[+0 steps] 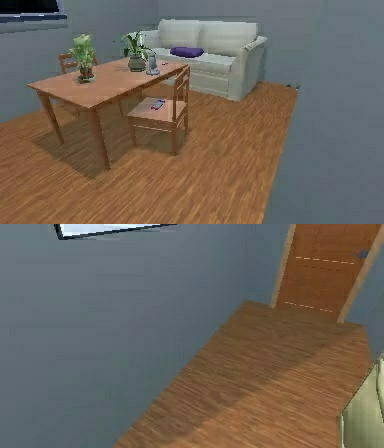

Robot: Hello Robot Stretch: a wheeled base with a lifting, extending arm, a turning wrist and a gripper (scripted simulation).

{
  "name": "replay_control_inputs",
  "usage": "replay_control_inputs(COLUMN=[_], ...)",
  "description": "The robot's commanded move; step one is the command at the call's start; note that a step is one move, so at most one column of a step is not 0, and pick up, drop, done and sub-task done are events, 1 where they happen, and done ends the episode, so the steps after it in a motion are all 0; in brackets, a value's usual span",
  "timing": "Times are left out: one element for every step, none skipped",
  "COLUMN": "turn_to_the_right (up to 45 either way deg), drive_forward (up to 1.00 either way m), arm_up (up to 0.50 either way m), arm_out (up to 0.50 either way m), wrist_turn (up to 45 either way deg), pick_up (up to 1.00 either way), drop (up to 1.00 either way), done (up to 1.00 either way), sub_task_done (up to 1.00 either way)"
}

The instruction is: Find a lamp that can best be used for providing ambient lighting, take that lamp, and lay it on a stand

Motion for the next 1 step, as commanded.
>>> replay_control_inputs(turn_to_the_right=[-12.0], drive_forward=[0.0], arm_up=[0.0], arm_out=[0.0], wrist_turn=[0.0], pick_up=[0.0], drop=[0.0], done=[0.0], sub_task_done=[0.0])
